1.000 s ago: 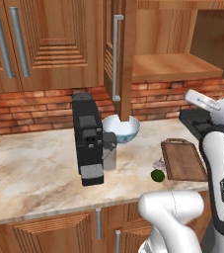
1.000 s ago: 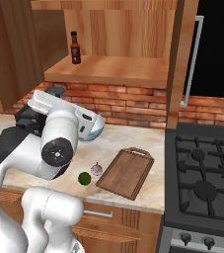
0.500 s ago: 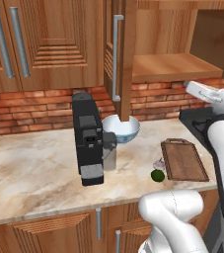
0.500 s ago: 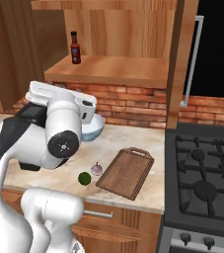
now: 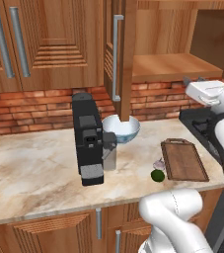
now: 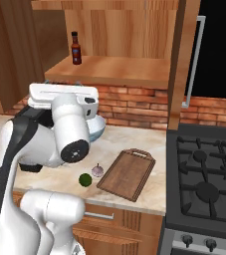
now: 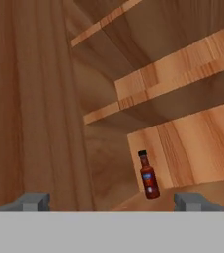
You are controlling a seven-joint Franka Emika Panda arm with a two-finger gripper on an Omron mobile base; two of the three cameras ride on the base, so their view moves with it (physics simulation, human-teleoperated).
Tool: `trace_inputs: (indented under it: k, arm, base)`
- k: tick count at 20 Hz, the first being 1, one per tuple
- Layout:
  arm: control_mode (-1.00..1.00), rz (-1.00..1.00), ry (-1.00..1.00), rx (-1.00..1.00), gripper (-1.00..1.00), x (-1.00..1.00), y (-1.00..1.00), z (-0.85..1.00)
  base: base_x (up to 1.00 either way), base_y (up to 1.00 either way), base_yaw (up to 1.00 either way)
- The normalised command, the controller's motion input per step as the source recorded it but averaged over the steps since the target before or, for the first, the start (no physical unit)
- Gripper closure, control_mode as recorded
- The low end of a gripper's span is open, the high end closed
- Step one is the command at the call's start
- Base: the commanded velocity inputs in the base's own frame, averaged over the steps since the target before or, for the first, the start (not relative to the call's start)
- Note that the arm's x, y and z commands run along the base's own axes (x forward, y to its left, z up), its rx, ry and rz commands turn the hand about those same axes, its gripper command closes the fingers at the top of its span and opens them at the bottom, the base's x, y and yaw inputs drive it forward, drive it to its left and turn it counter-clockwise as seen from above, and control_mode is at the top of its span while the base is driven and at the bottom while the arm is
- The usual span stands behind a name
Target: Open the cabinet. Place the bowl and condiment on the counter. Then place the lime and garlic on the cutting board.
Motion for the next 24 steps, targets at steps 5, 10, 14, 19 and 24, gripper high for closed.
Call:
trace_inputs:
  k: [5,10,14,19,24]
  arm:
    - [-1.00,0.06,-0.10,-0.03,-1.00,0.26,0.02,0.16]
    - [-1.00,0.05,-0.04,-0.08,-1.00,0.20,0.05,0.18]
    - [-1.00,0.01,-0.06,-0.15,-1.00,0.10,0.02,0.22]
    - [-1.00,0.00,-0.07,-0.16,-1.00,0.10,0.02,0.25]
    - [-1.00,-0.01,0.01,-0.11,-1.00,0.26,0.16,0.10]
  base:
    - [0.00,0.00,0.00]
    - [0.00,0.00,0.00]
    - [0.00,0.00,0.00]
    - [0.00,0.00,0.00]
    - [0.00,0.00,0.00]
